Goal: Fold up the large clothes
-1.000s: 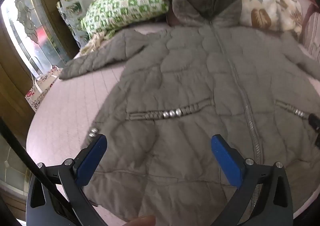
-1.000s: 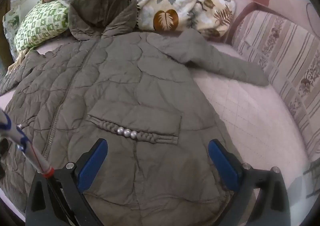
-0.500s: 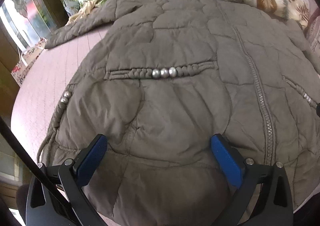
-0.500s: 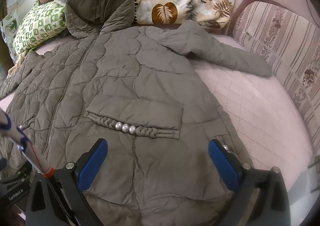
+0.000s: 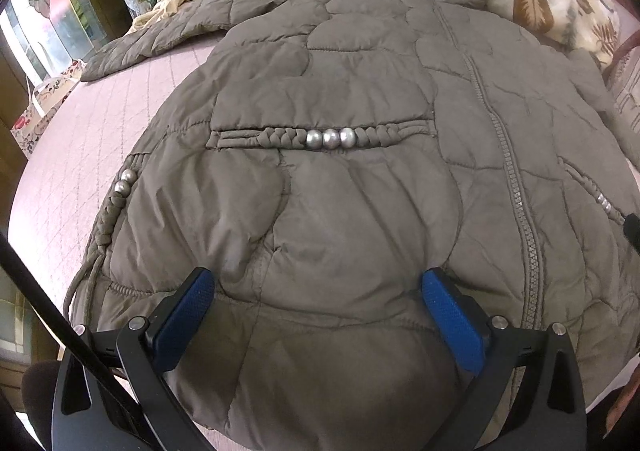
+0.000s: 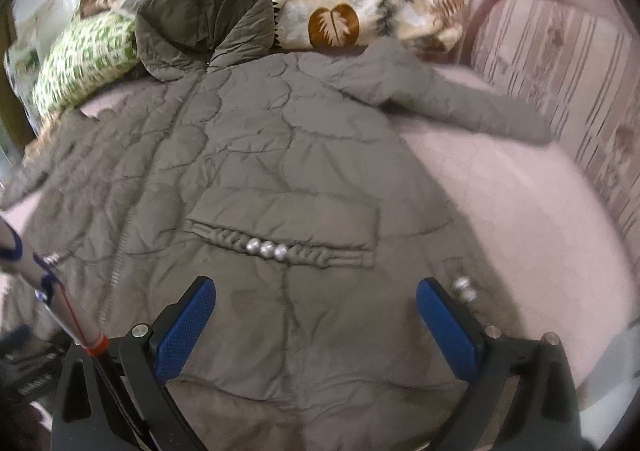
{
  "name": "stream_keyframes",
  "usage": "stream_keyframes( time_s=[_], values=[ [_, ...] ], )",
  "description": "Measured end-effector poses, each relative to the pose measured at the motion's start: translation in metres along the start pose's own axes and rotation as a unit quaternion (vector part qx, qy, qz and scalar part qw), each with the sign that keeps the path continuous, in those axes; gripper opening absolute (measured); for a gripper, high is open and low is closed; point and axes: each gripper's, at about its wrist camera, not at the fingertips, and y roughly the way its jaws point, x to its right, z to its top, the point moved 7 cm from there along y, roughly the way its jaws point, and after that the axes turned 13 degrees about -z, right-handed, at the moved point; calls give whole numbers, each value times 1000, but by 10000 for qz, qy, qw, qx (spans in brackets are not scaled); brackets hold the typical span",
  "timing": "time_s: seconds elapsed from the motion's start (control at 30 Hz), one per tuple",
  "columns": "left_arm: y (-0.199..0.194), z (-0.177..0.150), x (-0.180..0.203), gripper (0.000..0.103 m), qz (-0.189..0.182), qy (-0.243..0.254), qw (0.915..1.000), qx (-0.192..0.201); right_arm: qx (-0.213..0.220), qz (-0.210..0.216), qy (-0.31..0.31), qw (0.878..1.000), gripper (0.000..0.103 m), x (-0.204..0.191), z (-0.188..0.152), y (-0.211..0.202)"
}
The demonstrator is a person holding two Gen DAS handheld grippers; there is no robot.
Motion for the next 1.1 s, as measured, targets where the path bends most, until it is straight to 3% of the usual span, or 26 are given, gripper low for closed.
stream_keyframes(
  time_s=[0.13, 0.23, 0.53, 0.7, 1.1],
  values=[
    [0, -1, -1, 103, 15, 156, 9999, -17, 596, -519, -110, 9968, 102, 6, 12, -18],
    [2, 1, 4, 103, 41, 112, 9999, -76, 792, -446, -287, 9954, 102, 2, 12, -26],
    [2, 0, 4, 103, -6, 91, 10000, 3, 373, 154, -127, 9991, 92, -7, -3, -18],
    [-7, 4, 4, 103, -94, 40, 9999, 110, 504, 128, -123, 9986, 92, -10, 0, -23],
    [-58, 21, 6, 103, -186, -142, 9974, 682, 319, 70, 61, 9994, 92, -2, 1, -14]
  ],
)
